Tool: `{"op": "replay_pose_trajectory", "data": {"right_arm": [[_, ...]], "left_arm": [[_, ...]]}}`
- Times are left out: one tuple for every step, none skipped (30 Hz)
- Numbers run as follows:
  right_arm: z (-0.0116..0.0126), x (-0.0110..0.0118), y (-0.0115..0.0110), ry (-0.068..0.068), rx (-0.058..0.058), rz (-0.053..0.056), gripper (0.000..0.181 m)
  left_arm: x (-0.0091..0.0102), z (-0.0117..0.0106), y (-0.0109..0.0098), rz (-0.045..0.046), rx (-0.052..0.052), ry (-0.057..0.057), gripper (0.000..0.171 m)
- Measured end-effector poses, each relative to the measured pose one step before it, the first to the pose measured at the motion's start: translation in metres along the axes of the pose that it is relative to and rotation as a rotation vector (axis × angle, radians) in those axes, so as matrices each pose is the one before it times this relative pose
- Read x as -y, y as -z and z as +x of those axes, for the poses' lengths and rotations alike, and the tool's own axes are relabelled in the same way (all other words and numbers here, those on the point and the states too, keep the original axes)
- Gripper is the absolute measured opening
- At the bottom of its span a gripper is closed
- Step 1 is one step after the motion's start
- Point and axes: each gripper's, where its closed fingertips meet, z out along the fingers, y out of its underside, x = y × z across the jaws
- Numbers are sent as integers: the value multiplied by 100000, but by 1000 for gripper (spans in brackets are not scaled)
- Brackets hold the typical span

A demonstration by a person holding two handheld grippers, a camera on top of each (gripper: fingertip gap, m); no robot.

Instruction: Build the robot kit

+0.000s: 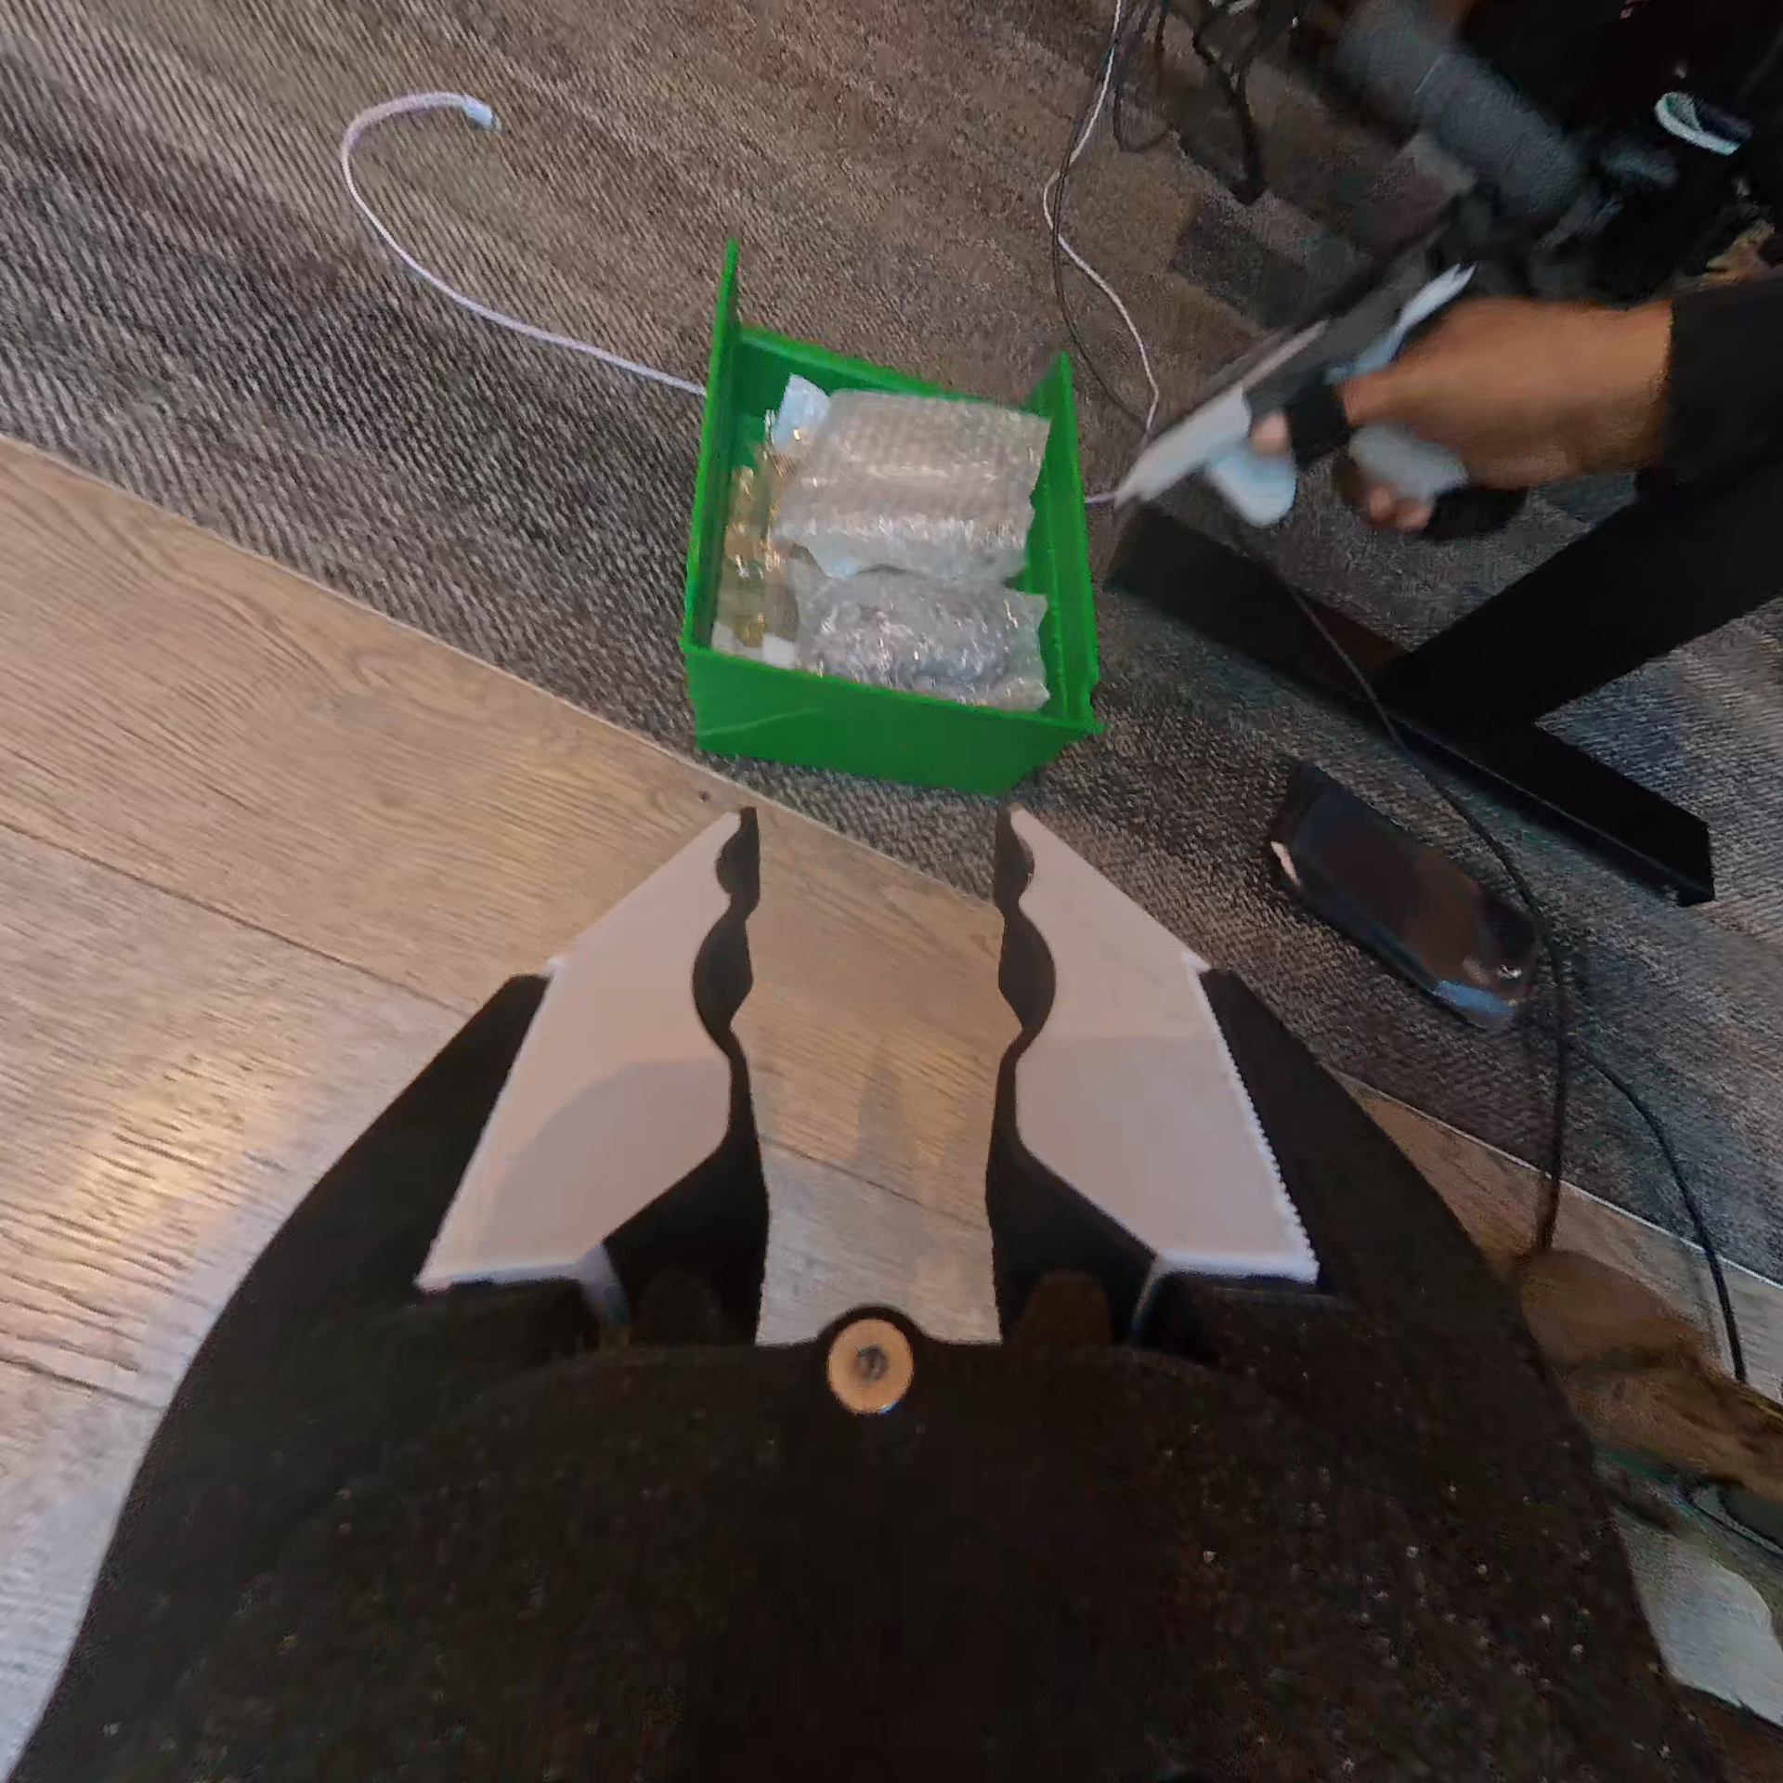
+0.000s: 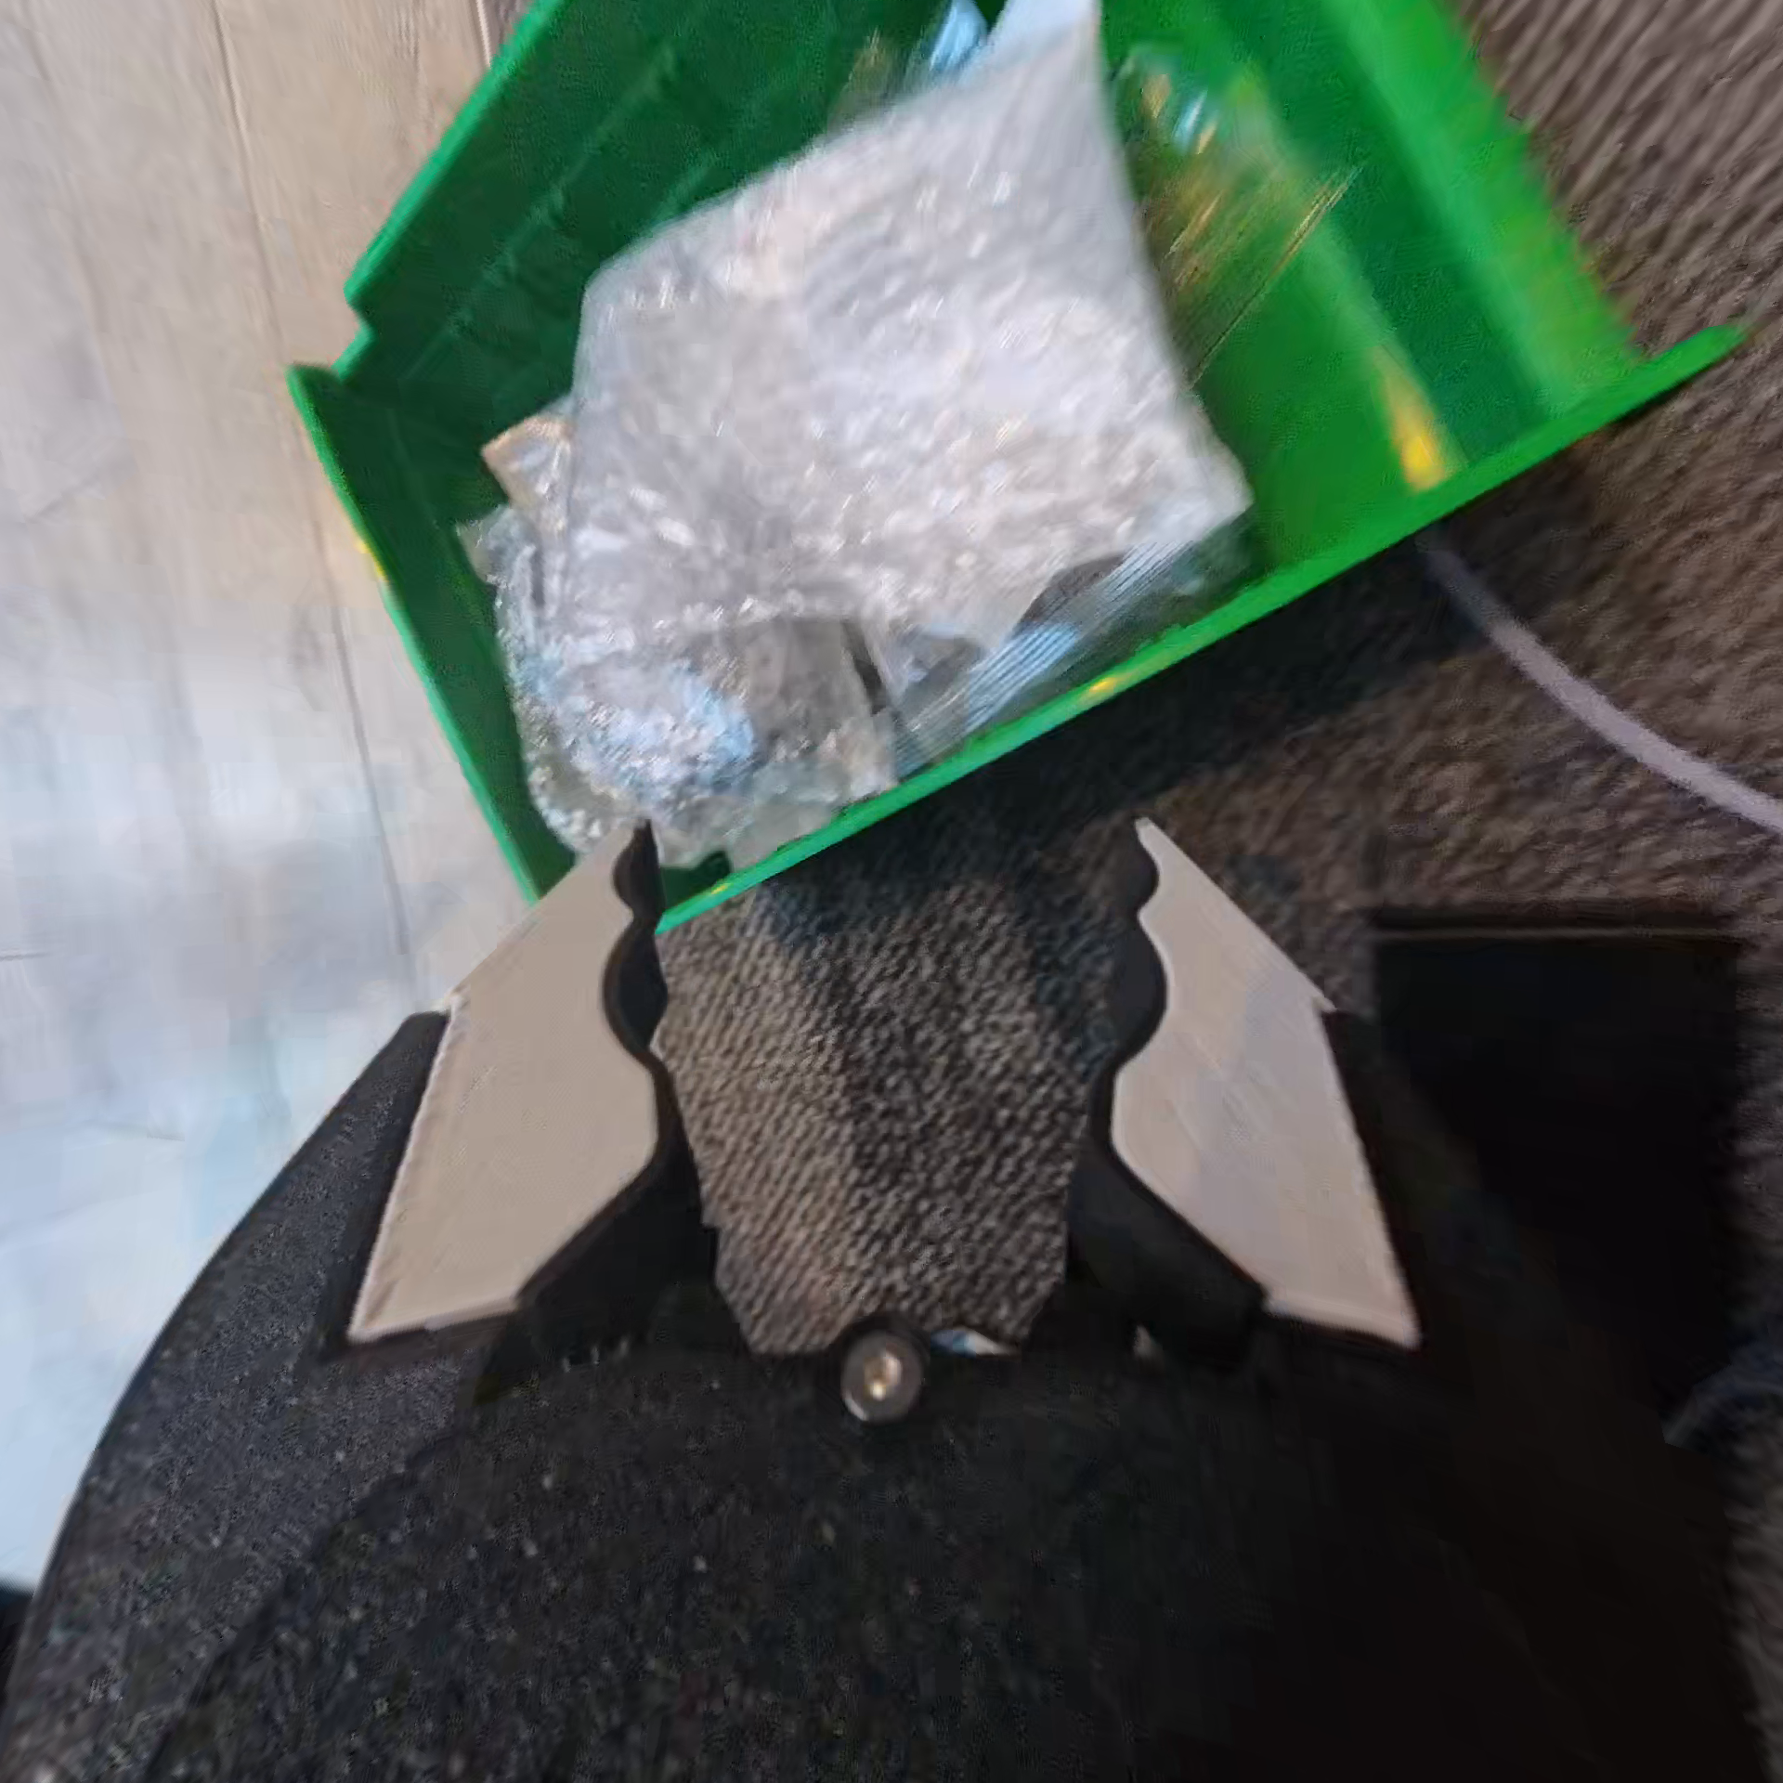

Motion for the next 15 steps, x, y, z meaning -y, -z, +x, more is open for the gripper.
{"op": "replay_pose_trajectory", "data": {"right_arm": [[-971,-1096,-1251,-4244,2547,-4990,93],[-456,-499,-1180,-1736,-1271,-1668,88],[-550,-712,-1332,-1178,-453,-4073,85],[-298,-168,-1300,-3775,-688,-1256,79],[34,351,-1173,-5207,-1710,2389,62],[276,319,-985,-5158,-2558,2370,49],[465,616,-324,-3710,-1960,6099,36],[197,506,134,-9342,1923,5179,28],[475,350,465,-4427,-719,4506,17],[549,-70,591,6861,-4777,645,14],[75,-478,611,6111,-1308,-1825,11],[-184,-261,825,754,1102,-566,8],[-231,-197,992,-2052,2171,-673,7],[-446,-262,1191,-2158,2562,-845,7],[-655,-386,1375,508,1357,-1263,6]], "left_arm": [[1014,-128,-224,2060,129,-613,48],[1003,-73,-214,2901,339,-89,48],[900,-12,-254,3135,403,333,47],[730,16,-303,2907,347,792,47],[578,52,-296,2798,391,1064,47],[442,56,-255,2463,361,1509,46],[290,122,-178,1779,-173,1805,46],[132,142,-36,718,-201,1695,45],[39,139,151,-189,79,1423,45],[110,230,395,-482,125,679,44],[180,263,652,-834,711,-88,44],[281,345,850,-996,1052,-465,43],[350,437,983,-960,1007,-163,42],[379,513,1030,-1194,683,250,42],[446,439,1052,-1436,1158,233,42]]}}
